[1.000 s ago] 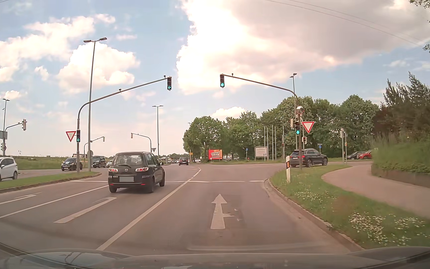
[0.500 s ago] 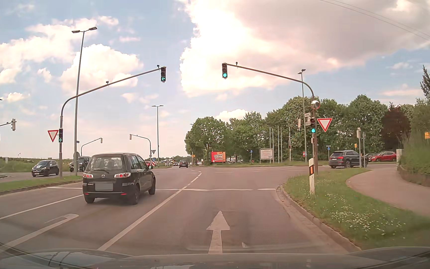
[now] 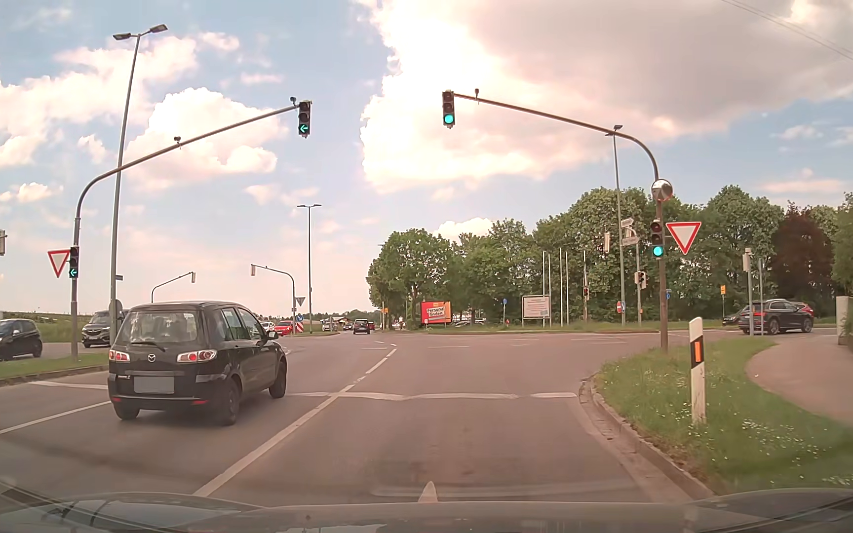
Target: Follow the waypoints while adhering to traffic rules and regulations
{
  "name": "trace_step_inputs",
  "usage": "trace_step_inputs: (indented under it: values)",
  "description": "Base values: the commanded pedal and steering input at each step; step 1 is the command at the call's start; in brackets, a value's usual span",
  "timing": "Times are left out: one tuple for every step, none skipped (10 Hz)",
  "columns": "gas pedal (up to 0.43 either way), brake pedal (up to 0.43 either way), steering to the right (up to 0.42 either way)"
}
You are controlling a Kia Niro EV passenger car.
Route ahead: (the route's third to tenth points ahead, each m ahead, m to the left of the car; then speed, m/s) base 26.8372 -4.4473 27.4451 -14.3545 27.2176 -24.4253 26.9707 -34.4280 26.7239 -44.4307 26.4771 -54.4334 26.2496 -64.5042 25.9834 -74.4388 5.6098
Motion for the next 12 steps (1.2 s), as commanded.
trace_step_inputs:
  values:
    - [0.039,0.018,-0.003]
    - [0.047,0.018,-0.003]
    - [0.067,0.018,-0.003]
    - [0.079,0.018,-0.002]
    - [0.087,0.018,-0.001]
    - [0.087,0.018,0.004]
    - [0.087,0.018,0.014]
    - [0.087,0.018,0.021]
    - [0.087,0.018,0.034]
    - [0.059,0.018,0.044]
    - [0.039,0.018,0.053]
    - [0.039,0.018,0.069]
